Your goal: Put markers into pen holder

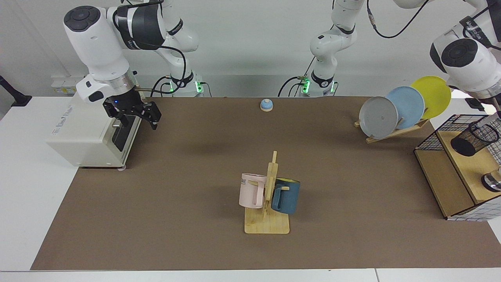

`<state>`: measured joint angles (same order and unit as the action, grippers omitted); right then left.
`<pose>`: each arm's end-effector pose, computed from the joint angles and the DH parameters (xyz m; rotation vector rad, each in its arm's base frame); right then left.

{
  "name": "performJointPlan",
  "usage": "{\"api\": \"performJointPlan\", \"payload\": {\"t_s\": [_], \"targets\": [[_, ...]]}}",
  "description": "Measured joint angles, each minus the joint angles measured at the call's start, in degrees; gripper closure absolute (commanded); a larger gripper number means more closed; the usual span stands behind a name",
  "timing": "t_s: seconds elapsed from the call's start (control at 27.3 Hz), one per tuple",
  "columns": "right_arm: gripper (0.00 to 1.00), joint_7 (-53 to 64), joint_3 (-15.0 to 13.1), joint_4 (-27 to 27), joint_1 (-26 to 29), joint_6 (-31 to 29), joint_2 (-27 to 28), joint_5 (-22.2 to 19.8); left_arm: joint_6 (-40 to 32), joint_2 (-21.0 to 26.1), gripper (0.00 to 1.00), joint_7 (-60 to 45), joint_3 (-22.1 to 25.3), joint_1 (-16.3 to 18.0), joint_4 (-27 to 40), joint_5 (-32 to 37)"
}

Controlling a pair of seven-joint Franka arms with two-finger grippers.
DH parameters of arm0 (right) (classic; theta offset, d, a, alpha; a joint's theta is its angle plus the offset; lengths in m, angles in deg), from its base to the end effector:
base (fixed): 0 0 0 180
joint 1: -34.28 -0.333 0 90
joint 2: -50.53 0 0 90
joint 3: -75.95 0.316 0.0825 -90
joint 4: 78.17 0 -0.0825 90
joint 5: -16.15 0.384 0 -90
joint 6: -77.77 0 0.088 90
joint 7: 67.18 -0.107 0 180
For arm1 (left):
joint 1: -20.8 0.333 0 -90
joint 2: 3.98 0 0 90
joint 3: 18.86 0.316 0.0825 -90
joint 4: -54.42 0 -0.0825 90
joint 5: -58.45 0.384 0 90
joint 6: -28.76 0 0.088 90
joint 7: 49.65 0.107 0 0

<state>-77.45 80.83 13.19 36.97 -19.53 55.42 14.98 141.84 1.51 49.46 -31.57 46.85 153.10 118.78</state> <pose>0.5894 0.0187 0.5758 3.1230 -0.2174 0.0312 0.5850 0.2015 0.5651 -1.3872 1.8586 0.9203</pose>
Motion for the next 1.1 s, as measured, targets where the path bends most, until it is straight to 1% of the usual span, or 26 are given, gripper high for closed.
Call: {"api": "performJointPlan", "payload": {"t_s": [0.33,0.37,0.4,0.44,0.48,0.81,1.1], "targets": [[0.00,0.0,0.0,0.0,0.0,0.0,0.0,0.0,2.0,1.7,1.00,-0.5,0.0,0.0,2.0,0.0],[0.00,0.0,0.0,0.0,0.0,0.0,0.0,0.0,2.1,1.9,0.98,-0.5,0.0,0.0,2.0,0.0],[0.00,0.0,0.0,0.0,0.0,0.0,0.0,0.0,2.2,2.2,0.77,-0.6,0.0,0.0,2.0,0.0],[0.00,0.0,0.0,0.0,0.0,0.0,0.0,0.0,2.3,2.3,0.43,-0.7,0.0,0.0,2.0,0.0],[0.00,0.0,0.0,0.0,0.0,0.0,0.0,0.0,2.3,2.4,0.00,-0.8,0.0,0.0,2.0,0.0],[0.00,0.0,0.0,0.0,0.0,0.0,0.0,0.0,2.3,2.4,0.00,-0.9,0.2,0.0,1.2,0.0],[0.00,0.0,0.0,0.0,0.0,0.0,0.0,0.0,0.9,2.4,0.00,2.0,-0.1,0.0,-3.2,0.0]]}}
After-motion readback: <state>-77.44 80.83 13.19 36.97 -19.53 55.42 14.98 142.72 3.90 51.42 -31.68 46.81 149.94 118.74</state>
